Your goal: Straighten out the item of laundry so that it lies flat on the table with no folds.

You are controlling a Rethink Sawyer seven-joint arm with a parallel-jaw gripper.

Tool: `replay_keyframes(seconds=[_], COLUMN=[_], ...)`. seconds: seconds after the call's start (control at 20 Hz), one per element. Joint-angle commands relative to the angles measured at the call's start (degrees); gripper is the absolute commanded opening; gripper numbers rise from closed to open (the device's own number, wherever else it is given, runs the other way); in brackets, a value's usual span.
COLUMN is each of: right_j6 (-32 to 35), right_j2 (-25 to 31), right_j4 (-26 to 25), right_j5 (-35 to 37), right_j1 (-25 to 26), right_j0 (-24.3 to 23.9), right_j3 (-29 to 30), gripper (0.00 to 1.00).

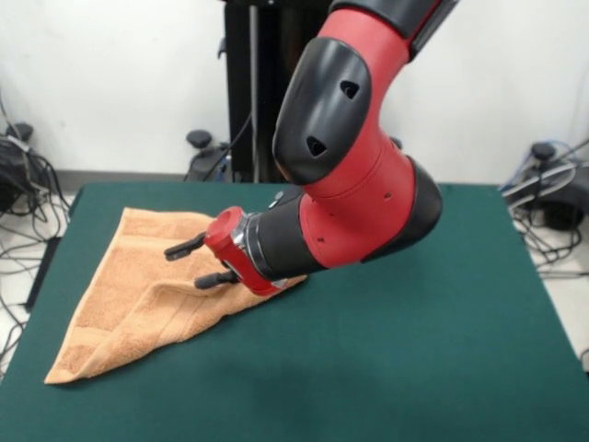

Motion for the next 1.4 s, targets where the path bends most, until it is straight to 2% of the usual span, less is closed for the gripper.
replay_keyframes(seconds=[0.05,0.3,0.55,0.8,0.95,1.4], right_j6=[9.0,8.8,17.3,18.5,22.6,19.6], right_j2=[2.2,2.8,2.1,2.5,0.9,3.1], right_j4=[-1.9,-2.0,0.5,1.7,2.2,1.8], right_j5=[2.2,2.7,-3.5,-3.0,-4.4,-2.4], right_j1=[1.7,2.4,5.4,5.9,6.7,5.1], right_j0=[0.0,-0.7,-1.1,-1.2,-0.6,-0.3], right_j3=[-2.3,-3.6,-6.1,-7.5,-7.9,-6.3], gripper=[1.00,1.00,1.00,1.00,1.00,1.00])
